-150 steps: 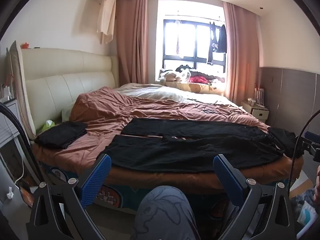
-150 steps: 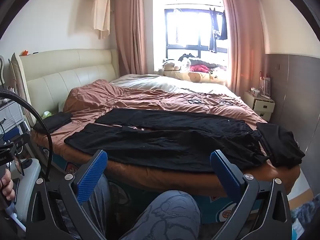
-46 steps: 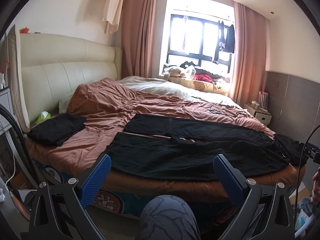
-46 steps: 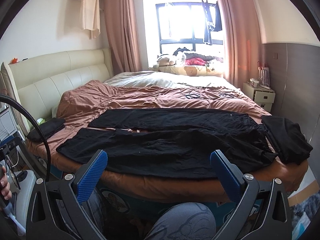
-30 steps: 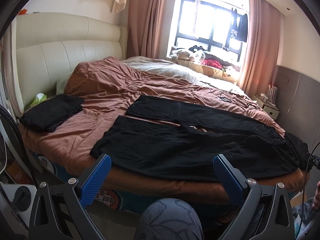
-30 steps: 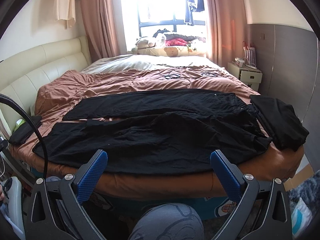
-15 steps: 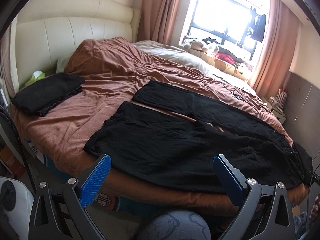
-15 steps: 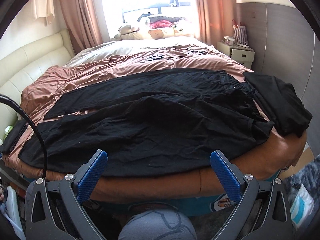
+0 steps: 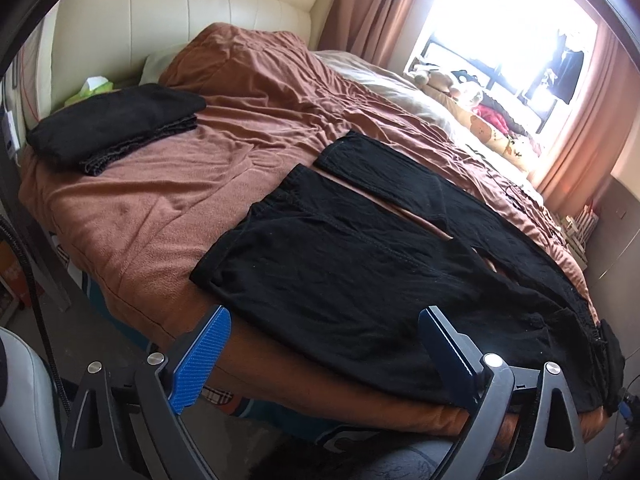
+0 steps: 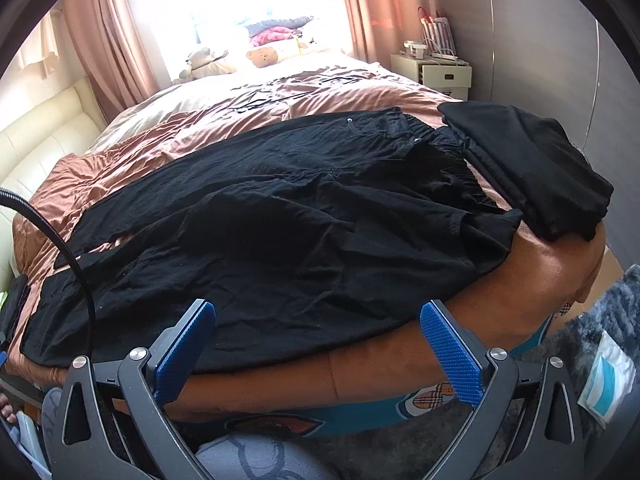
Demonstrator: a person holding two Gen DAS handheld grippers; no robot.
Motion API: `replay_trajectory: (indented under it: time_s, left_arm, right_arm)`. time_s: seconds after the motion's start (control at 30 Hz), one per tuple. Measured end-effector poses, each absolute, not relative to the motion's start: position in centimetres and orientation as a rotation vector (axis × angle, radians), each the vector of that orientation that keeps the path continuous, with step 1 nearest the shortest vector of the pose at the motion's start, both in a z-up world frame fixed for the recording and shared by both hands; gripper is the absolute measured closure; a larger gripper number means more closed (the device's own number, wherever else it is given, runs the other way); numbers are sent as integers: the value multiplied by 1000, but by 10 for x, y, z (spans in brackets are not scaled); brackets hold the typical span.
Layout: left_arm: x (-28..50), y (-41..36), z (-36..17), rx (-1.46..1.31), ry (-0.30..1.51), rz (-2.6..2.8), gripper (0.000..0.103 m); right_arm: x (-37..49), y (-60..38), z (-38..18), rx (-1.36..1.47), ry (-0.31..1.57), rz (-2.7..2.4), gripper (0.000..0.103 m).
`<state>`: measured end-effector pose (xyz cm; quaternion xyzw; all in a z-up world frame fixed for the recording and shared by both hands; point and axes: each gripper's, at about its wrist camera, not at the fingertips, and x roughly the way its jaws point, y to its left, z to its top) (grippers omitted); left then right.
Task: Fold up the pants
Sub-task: 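Move both grippers down toward the edge of the black pants, then close the left gripper on the pants edge while the right gripper grasps the waistband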
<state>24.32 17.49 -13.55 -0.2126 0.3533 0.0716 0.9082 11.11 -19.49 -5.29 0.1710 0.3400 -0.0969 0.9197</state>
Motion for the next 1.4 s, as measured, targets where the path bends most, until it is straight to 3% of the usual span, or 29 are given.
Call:
replay_trajectory:
  time_s: [0.1, 0.27, 0.53, 0.73, 0.87, 1.03, 1.3, 1.37, 1.4]
  left_arm:
    - [248, 184, -145, -461, 750, 167, 11]
    - [258, 197, -162, -527, 790, 169, 25]
    - [274, 207, -185, -581, 845, 194, 33]
    - [280, 227, -194, -600, 849, 274, 61]
    - [284, 232, -193, -600, 847, 315, 79]
    - [291, 233, -191, -591, 838, 336, 91]
    - [293, 231, -178, -549, 814, 347, 93]
    - [294, 232, -173, -553, 800, 344, 95]
    - [295, 232, -169, -550, 791, 343, 95]
  right_arm:
    - [116, -200, -61, 362, 728, -214, 0]
    - [124, -217, -74, 428, 736, -213, 0]
    - [132, -242, -98, 504, 741, -236, 2]
    - [131, -272, -117, 618, 761, -295, 14]
    - [130, -293, -125, 659, 750, -340, 14]
    - [133, -320, -134, 726, 709, -360, 16]
    - [149, -364, -151, 859, 666, -285, 42]
    - [154, -371, -155, 895, 663, -237, 67]
    - [155, -375, -155, 895, 666, -237, 73]
